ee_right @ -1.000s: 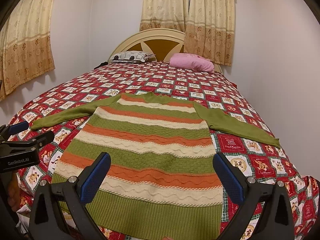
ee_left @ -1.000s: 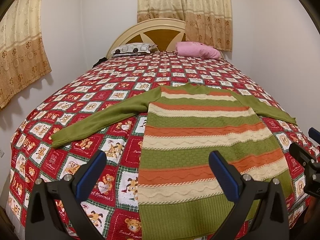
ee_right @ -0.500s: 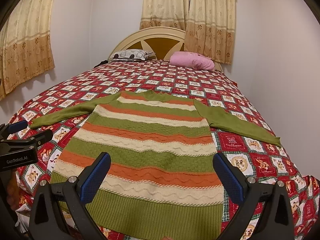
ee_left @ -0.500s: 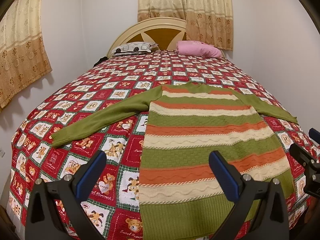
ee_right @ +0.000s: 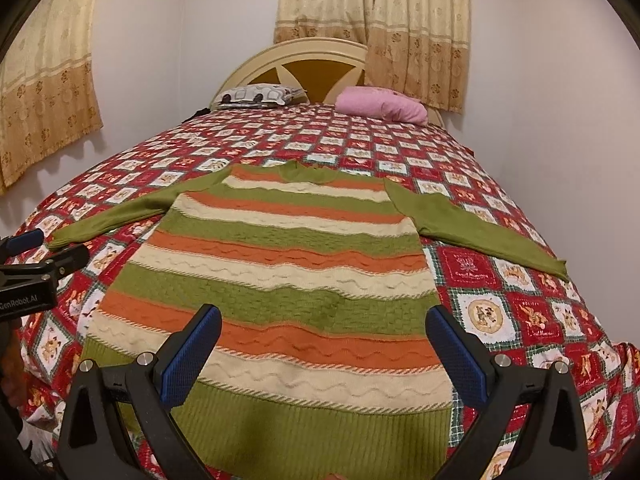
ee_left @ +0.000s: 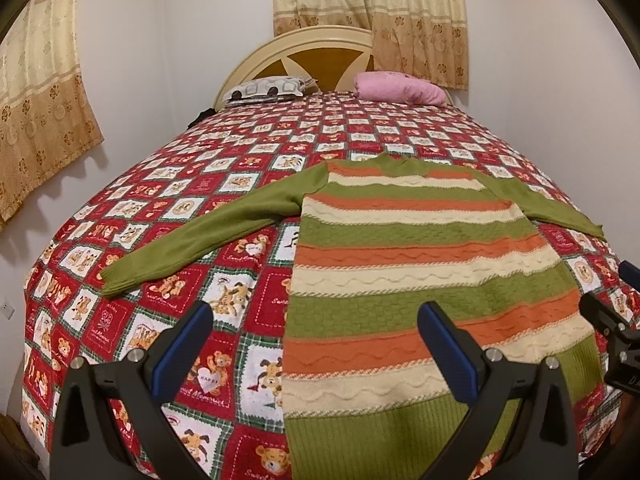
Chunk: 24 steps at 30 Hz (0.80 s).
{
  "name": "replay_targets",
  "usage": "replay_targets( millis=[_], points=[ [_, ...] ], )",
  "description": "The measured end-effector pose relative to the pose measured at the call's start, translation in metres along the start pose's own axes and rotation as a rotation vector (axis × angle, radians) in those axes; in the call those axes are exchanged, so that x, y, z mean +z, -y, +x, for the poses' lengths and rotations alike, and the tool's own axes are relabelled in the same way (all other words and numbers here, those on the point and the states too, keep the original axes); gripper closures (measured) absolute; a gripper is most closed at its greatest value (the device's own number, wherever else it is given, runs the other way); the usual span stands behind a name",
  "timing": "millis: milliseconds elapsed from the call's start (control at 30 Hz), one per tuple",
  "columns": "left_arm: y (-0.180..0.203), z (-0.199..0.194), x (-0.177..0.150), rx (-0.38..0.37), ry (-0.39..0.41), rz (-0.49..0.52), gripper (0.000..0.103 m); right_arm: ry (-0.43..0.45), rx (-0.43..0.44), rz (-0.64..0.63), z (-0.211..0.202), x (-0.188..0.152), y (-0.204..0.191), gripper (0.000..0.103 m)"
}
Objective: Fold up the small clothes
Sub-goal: 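Move the right gripper to the sweater sleeve cuff and grasp it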
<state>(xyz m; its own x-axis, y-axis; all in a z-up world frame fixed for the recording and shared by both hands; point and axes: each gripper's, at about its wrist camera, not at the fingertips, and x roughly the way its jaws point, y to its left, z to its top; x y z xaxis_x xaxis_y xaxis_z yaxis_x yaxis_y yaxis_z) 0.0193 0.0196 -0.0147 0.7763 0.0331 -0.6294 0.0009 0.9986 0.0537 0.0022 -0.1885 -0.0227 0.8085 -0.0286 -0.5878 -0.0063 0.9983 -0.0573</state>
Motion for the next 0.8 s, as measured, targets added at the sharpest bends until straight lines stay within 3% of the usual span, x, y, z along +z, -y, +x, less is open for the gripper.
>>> replay_targets(
  millis=[467, 800],
  points=[
    [0.029, 0.042, 0.025, 0.027, -0.020, 0.106, 0.000, -0.065, -0.043, 0.082, 0.042, 0.005, 0.050, 0.001],
    [0.053, 0.074, 0.050, -0.009, -0.024, 0.147, 0.000, -0.112, -0.112, 0.152, 0.075, 0.017, 0.109, 0.001]
  ],
)
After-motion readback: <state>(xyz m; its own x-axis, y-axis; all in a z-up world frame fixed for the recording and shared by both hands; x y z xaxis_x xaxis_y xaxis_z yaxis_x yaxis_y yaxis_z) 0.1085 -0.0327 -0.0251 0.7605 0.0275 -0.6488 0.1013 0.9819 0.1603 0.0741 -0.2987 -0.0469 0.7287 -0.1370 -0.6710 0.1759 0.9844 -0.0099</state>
